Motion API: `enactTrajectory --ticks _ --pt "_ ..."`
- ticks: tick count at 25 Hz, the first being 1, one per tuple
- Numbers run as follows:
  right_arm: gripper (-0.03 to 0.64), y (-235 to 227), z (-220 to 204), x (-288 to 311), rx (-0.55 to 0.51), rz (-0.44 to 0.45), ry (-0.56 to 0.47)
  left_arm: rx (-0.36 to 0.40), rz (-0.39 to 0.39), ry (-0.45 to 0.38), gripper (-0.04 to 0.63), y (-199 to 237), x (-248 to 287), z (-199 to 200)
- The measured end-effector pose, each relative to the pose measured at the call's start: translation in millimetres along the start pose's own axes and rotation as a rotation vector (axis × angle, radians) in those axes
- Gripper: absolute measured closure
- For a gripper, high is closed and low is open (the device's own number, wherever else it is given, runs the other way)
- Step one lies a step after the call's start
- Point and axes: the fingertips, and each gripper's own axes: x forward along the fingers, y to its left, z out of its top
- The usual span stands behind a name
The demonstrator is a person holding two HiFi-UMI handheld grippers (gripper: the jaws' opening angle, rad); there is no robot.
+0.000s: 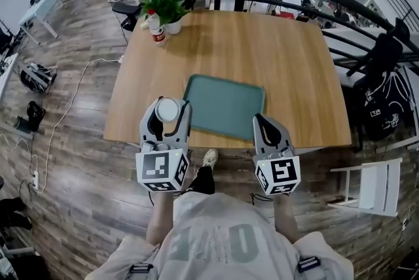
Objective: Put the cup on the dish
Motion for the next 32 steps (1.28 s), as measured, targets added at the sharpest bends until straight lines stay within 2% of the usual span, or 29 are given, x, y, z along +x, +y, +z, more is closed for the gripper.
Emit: enactTrajectory --ticks 7,16,20,27,32 --pt "0.597 -34 13 90 0.017 -0.015 0.023 0.010 -0.044 0.012 0.331 29 95 6" --pt "0.597 -62 2 172 0.102 -0.032 0.076 0.040 -0.102 0.083 0.331 49 182 -28" --pt "0.597 -65 -11 187 0.135 -0.016 0.120 0.024 -0.105 0.133 0.331 51 198 -47" --pt "0.597 -82 -23 206 0.101 0.073 0.181 0.067 -0.136 0.100 0.332 37 219 -51" --pt "0.597 -96 -30 210 0.094 0.078 0.203 0.106 -0.162 0.188 0.333 33 233 -96"
